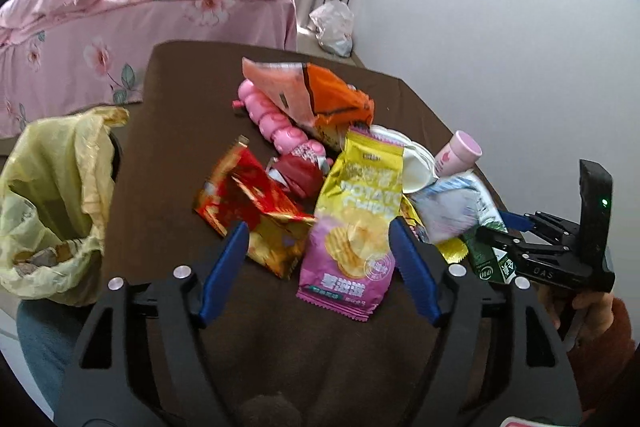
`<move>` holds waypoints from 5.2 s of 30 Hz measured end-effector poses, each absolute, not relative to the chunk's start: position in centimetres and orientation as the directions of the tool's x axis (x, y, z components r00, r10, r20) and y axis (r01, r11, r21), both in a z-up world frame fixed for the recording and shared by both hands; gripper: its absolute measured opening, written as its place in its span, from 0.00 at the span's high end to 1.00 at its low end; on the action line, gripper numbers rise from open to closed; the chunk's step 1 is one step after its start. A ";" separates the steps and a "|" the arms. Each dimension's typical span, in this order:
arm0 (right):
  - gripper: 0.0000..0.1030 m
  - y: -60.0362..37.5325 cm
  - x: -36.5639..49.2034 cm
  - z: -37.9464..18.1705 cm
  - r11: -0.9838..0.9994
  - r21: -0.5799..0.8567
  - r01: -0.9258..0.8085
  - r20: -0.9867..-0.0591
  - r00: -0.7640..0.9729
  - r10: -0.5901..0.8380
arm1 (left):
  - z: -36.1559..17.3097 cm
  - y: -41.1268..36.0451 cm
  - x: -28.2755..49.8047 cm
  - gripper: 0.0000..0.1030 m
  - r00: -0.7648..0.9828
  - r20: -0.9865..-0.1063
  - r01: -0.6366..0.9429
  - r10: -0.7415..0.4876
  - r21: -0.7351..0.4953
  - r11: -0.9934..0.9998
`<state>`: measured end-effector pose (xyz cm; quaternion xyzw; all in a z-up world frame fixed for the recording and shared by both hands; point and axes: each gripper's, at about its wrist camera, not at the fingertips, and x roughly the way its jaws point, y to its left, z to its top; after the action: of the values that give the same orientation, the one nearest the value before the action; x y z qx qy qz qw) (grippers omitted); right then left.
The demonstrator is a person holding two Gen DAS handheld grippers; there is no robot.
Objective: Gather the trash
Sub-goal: 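Grasp the red snack wrapper with the left gripper while the right gripper holds the carton, then drop the red wrapper and milk carton into the yellow bin with both grippers, then grasp the orange bag with the left gripper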
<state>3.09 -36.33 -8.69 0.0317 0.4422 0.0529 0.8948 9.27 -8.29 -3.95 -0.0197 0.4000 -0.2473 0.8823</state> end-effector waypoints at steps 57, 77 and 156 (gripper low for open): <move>0.51 -34.8 -3.8 2.0 0.994 0.032 -0.103 -0.412 0.905 0.107 | -0.7 -3.6 10.6 0.81 0.669 -0.603 0.348 -0.434 -0.262 0.900; 0.51 -18.7 8.6 6.6 0.834 0.067 -0.547 -0.339 0.774 0.535 | 2.3 11.1 12.9 0.81 0.877 -0.438 0.068 -0.200 -0.299 0.952; 0.41 -36.6 2.6 -7.9 0.989 0.124 -0.076 -0.698 0.702 0.142 | -4.6 -12.4 25.6 0.31 0.573 -0.706 0.218 -0.417 -0.359 0.907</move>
<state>2.65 -36.59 -7.90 0.0430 0.3813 0.0592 0.9215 25.64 -12.35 -4.57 -0.1169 0.4254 -0.1807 0.8791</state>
